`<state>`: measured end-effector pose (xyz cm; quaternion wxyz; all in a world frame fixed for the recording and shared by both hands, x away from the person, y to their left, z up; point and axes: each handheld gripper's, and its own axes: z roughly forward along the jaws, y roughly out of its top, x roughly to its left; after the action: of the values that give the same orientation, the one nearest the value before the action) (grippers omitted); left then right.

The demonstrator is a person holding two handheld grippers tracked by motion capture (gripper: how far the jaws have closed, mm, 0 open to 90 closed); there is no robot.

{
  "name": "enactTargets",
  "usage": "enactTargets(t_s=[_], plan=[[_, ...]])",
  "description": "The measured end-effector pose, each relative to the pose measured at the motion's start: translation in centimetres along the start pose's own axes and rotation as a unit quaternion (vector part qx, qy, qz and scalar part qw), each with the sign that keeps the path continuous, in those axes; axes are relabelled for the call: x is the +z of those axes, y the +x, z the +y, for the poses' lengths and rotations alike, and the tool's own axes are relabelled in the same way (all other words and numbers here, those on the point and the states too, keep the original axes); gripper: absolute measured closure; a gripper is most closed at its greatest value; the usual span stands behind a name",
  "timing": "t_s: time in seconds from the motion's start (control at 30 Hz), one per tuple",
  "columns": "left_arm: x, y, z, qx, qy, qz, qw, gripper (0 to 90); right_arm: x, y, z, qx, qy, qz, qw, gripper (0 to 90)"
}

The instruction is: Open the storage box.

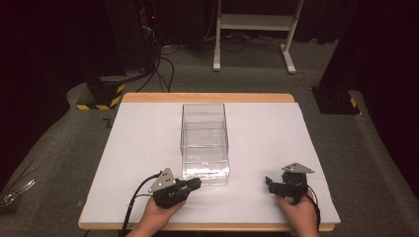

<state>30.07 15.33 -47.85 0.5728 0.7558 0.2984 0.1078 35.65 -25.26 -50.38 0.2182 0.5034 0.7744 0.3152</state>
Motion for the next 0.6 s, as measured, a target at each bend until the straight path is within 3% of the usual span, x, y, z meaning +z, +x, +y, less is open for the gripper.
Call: enactTargets(t_s=[0.2, 0.6], plan=[[-0.2, -0.5, -0.2, 0.004, 0.005, -0.002, 1.0, 82.0, 0.0, 0.0, 0.0, 0.0, 0.0, 0.0, 1.0, 13.0], [-1.2, -1.9, -0.9, 0.005, 0.015, -0.026, 0.9995, 82.7, 0.0, 0.0, 0.0, -0.001, 0.001, -0.001, 1.0, 13.0]])
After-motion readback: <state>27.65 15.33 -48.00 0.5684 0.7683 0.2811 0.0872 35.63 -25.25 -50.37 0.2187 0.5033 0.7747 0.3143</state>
